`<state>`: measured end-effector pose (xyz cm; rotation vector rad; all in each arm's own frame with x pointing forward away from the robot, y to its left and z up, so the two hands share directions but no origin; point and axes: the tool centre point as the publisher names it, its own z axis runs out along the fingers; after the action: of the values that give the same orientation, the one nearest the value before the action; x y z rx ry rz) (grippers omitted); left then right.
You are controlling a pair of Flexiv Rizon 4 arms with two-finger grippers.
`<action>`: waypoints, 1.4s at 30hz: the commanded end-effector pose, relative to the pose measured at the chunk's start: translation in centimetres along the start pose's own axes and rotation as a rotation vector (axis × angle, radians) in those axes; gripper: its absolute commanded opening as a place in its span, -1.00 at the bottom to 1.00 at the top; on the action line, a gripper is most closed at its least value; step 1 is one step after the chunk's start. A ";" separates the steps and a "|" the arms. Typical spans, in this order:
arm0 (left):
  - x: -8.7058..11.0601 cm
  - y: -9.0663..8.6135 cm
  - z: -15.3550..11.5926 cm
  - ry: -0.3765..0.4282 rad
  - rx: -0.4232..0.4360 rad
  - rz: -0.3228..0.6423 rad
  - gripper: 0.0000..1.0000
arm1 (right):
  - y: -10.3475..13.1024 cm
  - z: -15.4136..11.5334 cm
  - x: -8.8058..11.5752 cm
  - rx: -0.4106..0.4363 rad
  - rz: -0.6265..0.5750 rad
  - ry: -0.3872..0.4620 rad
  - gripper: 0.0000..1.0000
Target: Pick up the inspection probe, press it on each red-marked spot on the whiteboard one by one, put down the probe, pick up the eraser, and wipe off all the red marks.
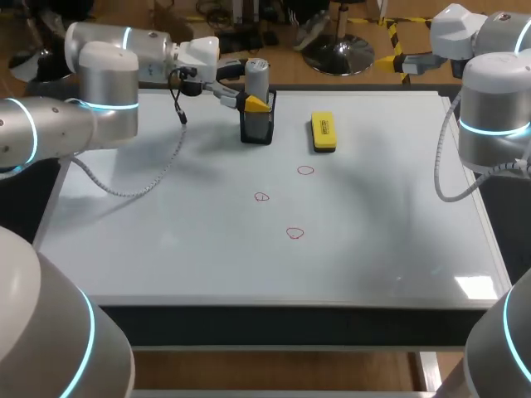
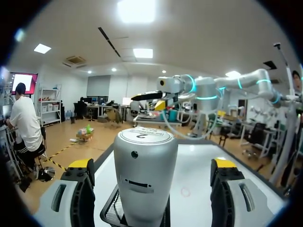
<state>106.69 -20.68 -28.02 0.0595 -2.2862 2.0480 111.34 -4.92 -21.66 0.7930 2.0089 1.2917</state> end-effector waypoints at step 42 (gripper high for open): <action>1.4 -10.8 -1.4 -0.051 -0.006 0.088 -1.00 | 0.0 0.0 -0.1 0.001 0.000 0.001 1.00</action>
<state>107.13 -20.61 -18.50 -0.0196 -2.3205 2.1236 111.34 -4.92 -21.66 0.7930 2.0089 1.2917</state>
